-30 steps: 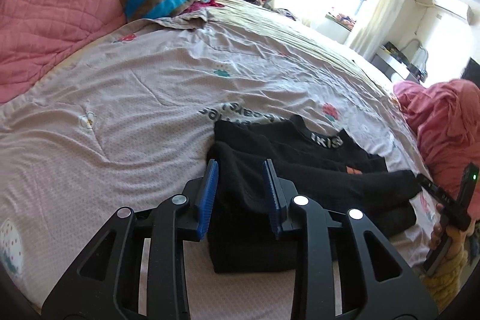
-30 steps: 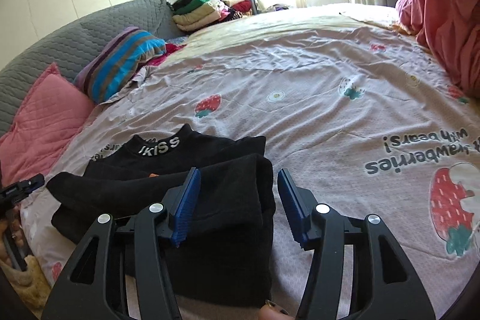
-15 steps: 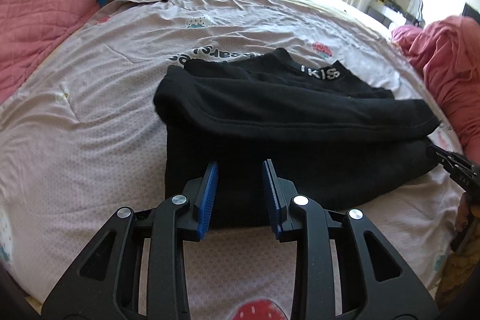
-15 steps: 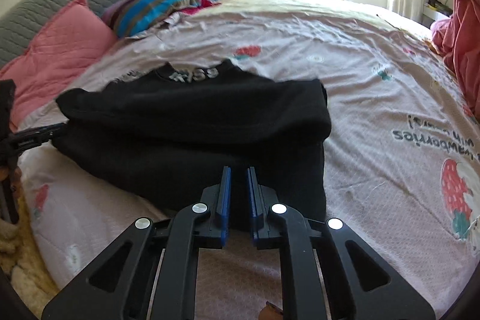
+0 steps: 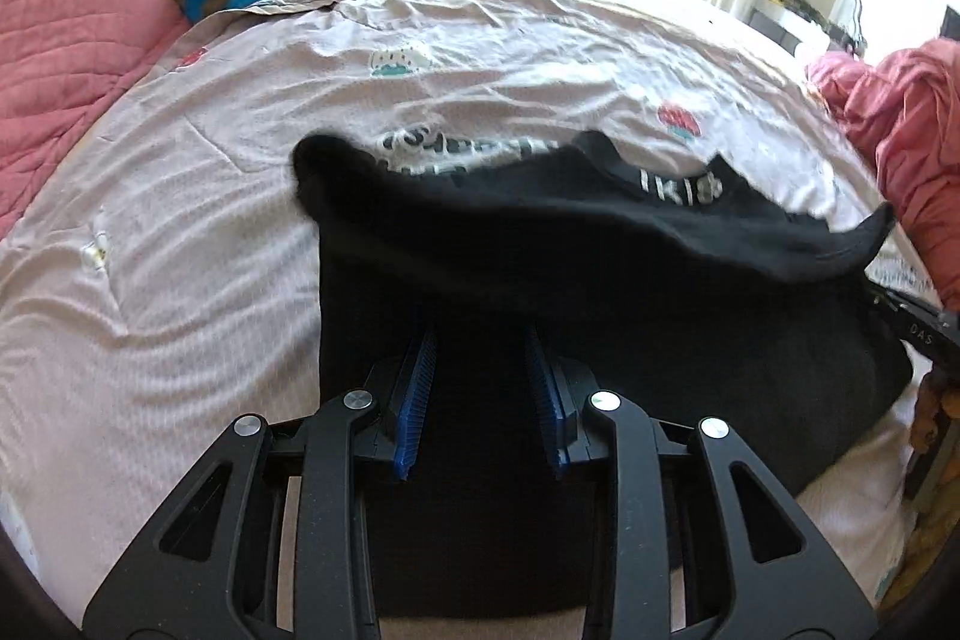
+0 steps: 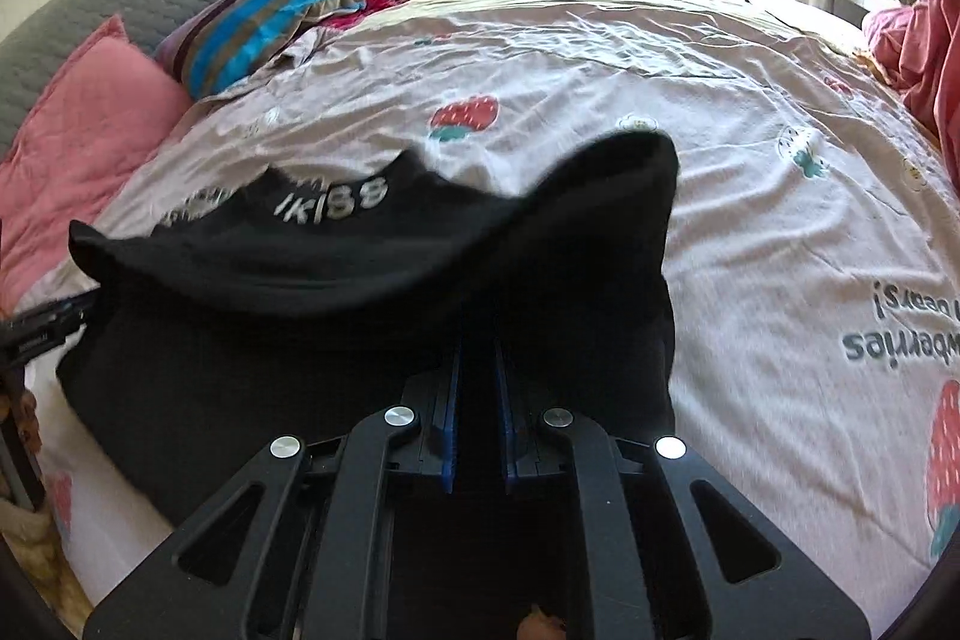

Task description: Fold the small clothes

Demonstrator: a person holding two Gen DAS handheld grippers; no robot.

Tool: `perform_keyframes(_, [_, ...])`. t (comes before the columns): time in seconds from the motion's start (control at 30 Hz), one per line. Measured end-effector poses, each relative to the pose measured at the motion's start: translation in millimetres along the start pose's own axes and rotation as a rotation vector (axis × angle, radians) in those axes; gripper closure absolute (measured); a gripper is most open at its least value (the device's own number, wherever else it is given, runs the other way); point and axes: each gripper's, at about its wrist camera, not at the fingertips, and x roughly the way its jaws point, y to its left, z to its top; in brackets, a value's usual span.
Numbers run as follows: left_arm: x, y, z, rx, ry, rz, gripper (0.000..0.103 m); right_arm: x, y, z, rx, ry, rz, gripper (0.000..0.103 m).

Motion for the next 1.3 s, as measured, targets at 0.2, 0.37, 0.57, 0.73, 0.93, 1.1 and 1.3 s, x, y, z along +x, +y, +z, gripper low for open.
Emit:
perform_keyframes(0.2, [-4.6,18.2,12.8,-0.064,-0.038,0.005,0.073,-1.7,-11.9,13.2,0.039,-0.035,-0.019,0.093])
perform_keyframes(0.37, [-5.3,43.1,16.7,-0.135,-0.047,0.021,0.066,-3.3,-30.1,19.4,0.087,-0.042,-0.053,0.079])
perform_keyframes(0.57, [9.2,60.8,18.8,-0.198,0.003,-0.004,0.05,11.1,-43.8,25.3,0.095,0.01,-0.096,0.056])
perform_keyframes(0.73, [26.4,62.3,21.4,-0.221,0.047,-0.032,0.05,29.0,-59.4,27.2,0.175,0.063,-0.052,0.054])
perform_keyframes(0.93, [35.0,59.4,23.3,-0.228,0.043,-0.066,0.088,32.5,-61.6,29.7,0.192,0.063,0.009,0.075])
perform_keyframes(1.1, [22.6,55.6,25.9,-0.192,0.007,-0.045,0.099,11.5,-49.3,33.1,0.139,-0.01,-0.021,0.09])
perform_keyframes(1.3, [0.2,50.0,40.4,-0.152,-0.066,-0.012,0.099,-6.3,-44.3,50.5,0.111,-0.097,-0.032,0.096])
